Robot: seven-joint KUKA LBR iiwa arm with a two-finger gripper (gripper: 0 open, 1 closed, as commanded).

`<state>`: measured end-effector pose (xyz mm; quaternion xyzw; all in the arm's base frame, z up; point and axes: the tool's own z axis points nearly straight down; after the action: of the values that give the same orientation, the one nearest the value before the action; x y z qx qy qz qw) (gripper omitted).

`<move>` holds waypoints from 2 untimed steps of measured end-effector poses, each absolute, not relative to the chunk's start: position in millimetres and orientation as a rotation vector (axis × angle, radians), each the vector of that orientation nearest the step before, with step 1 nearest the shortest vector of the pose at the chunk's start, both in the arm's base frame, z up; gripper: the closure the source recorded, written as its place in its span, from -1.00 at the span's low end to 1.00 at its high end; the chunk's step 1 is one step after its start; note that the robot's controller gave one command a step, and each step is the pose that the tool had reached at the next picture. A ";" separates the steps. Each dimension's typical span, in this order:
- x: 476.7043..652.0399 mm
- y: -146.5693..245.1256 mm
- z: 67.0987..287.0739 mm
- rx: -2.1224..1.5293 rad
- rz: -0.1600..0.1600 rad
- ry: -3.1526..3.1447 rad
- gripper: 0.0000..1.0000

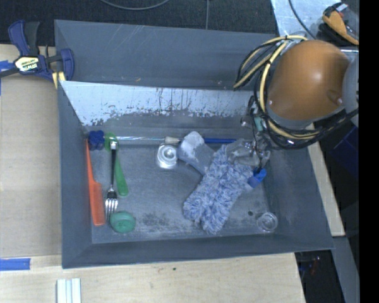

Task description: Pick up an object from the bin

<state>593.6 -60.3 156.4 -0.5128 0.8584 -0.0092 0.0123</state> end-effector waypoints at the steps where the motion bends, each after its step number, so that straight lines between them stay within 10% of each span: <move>1: 549.1 -58.9 169.0 -1.687 -0.041 2.615 1.00; 2: 603.2 -32.5 108.6 -2.038 -0.043 2.358 1.00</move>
Offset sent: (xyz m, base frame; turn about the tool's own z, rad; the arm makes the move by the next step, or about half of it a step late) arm 0.0226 0.0383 -0.0688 -0.3836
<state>603.2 -32.5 108.6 -0.6537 0.7565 -0.0139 0.0123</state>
